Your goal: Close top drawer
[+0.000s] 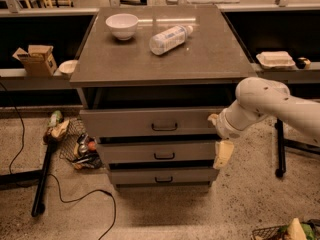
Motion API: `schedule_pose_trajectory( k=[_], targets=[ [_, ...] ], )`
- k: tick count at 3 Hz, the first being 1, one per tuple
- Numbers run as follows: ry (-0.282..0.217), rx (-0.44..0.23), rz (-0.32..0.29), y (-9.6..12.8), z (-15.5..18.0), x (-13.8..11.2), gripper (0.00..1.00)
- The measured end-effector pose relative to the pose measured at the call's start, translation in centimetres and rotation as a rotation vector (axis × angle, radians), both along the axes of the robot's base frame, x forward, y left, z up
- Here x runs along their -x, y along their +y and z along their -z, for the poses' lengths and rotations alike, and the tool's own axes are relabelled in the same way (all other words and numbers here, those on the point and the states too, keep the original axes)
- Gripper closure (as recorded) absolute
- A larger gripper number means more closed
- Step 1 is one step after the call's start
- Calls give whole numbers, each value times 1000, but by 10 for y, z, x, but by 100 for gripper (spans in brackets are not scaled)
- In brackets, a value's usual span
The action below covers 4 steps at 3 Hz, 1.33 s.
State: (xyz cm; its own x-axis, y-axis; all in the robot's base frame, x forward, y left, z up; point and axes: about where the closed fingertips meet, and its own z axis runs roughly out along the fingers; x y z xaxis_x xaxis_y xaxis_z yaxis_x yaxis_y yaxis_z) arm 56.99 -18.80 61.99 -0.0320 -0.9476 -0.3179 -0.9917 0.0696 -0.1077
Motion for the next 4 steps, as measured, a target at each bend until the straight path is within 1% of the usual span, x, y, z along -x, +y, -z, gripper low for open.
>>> schedule_pose_trajectory(
  k=[1, 2, 3, 4],
  targets=[
    [8, -14, -3, -1, 2, -3, 0],
    [3, -47, 3, -5, 3, -8, 0],
    [-14, -79, -4, -6, 3, -15, 0],
    [-17, -94, -1, -8, 7, -27, 0]
  ],
)
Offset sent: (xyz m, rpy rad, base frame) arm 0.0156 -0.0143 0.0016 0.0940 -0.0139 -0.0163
